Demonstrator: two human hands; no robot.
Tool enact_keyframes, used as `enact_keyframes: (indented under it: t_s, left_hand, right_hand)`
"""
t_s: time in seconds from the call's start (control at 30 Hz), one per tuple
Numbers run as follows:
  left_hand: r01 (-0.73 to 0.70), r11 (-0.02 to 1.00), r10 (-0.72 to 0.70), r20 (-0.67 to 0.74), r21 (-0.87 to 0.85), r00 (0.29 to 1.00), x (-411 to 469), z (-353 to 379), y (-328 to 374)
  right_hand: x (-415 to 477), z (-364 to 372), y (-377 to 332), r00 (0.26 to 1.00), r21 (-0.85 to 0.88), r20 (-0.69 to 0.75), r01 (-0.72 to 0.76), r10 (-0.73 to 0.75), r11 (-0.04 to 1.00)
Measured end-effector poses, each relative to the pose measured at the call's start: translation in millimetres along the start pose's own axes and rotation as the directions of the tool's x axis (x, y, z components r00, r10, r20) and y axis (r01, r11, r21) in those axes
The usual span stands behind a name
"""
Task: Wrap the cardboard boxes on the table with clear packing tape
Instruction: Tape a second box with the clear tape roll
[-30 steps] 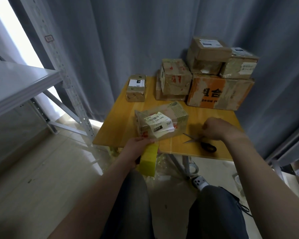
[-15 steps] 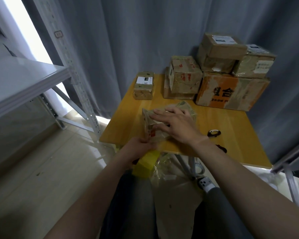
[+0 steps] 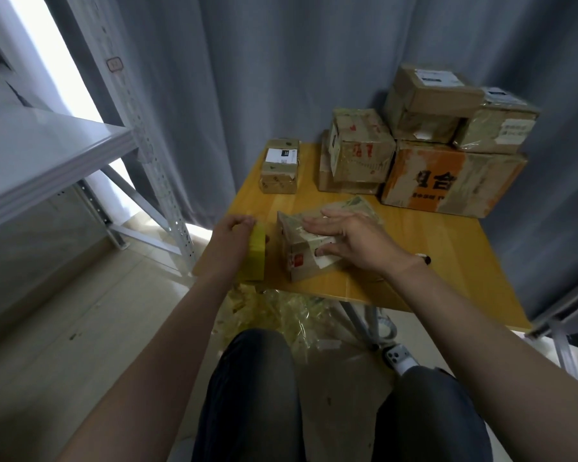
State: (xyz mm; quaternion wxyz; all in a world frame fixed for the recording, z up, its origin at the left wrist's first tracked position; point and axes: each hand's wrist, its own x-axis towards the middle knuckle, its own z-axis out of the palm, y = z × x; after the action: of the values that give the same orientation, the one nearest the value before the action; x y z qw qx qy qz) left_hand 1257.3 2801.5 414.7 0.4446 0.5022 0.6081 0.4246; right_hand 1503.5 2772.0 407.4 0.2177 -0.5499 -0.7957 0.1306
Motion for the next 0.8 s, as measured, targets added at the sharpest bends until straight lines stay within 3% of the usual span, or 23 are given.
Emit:
enact_keyframes:
  t_s: [0.1, 0.17, 0.4, 0.5, 0.57, 0.63, 0.8]
  left_hand:
    - [-0.04, 0.999, 0.042, -0.06, 0.031, 0.997, 7.5, 16.0, -2.5]
    - [-0.065, 0.988, 0.074, -0.058, 0.14, 0.996, 12.5, 26.7, -1.7]
    - [-0.107, 0.946, 0.122, -0.03, 0.307, 0.992, 33.6, 42.4, 2.0]
    - [-0.111, 0.916, 0.122, -0.002, 0.385, 0.993, 43.1, 43.5, 2.3]
    - [-0.117, 0.897, 0.122, 0.015, 0.426, 0.992, 45.2, 44.6, 3.4]
    - [-0.115, 0.887, 0.118, 0.021, 0.448, 0.993, 45.4, 44.9, 4.0]
    - [-0.137, 0.882, 0.143, 0.022, 0.451, 0.99, 43.2, 45.1, 2.1]
  right_hand:
    - [-0.9, 9.9, -1.6, 0.994, 0.016, -0.107, -0.015, 0.017, 1.0]
    - [-2.8, 13.7, -2.8, 0.988, 0.045, -0.143, -0.056, 0.062, 0.997]
    - [-5.2, 10.7, 0.8, 0.992, 0.195, -0.101, -0.059, 0.08, 0.979]
    - [1.7, 1.3, -11.4, 0.998, -0.023, -0.034, -0.058, 0.057, 0.998]
    - [9.9, 1.4, -29.6, 0.995, -0.282, 0.072, -0.051, 0.074, 0.958]
    - [21.1, 7.8, -45.1, 0.986, -0.426, 0.115, -0.063, 0.123, 0.902]
    - [25.1, 10.7, -50.9, 0.993, -0.417, 0.017, -0.102, 0.12, 0.903]
